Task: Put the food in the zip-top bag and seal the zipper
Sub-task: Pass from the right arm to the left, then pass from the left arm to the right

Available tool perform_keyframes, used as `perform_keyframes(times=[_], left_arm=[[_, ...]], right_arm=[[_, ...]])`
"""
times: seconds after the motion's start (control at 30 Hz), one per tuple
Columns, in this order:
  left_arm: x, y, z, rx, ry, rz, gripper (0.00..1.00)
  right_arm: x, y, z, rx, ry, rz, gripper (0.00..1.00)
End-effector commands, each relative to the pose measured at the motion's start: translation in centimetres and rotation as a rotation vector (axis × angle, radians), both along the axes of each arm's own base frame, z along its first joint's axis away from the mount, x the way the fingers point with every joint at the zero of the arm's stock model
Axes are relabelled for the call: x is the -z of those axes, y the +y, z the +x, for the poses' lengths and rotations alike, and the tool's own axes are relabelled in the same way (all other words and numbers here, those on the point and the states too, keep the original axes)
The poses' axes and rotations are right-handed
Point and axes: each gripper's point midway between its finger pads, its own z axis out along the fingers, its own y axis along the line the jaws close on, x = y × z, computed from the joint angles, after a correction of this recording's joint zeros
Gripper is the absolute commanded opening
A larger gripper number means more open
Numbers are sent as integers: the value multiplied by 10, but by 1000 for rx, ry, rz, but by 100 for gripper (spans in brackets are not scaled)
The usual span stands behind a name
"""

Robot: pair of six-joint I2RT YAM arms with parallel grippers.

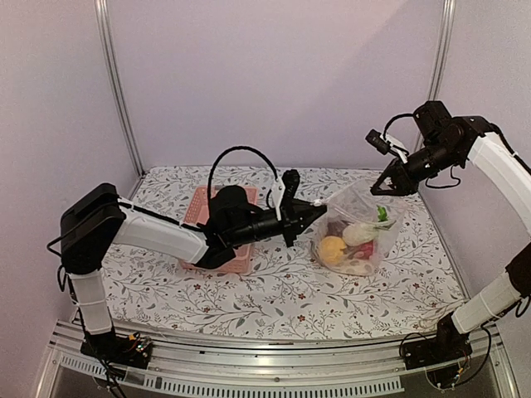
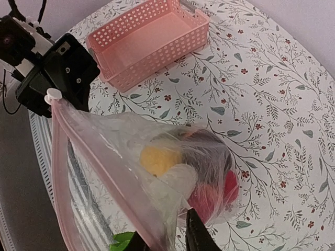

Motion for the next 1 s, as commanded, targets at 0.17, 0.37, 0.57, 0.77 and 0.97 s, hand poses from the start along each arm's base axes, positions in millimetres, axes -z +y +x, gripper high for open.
perform_keyframes(times=[0.17,0.37,0.57,0.77,0.97], left_arm=[[-49,8,-3,-61,50,29,0],[-55,-6,-17,-48,72,105,0],[-53,-7,-24,-57,96,166,0],[-49,-2,-30,-64,113,202,0],[-50,3,-35,-57,113,212,1]], right_arm=[[-90,18,-27,-112,-227,168,27],[-68,39,-52,-230,-188,133,25],[-43,50,-55,-267,-158,81,31],[-26,69,-67,-329,-118,73,32],[-18,85,-66,-345,-109,59,17]])
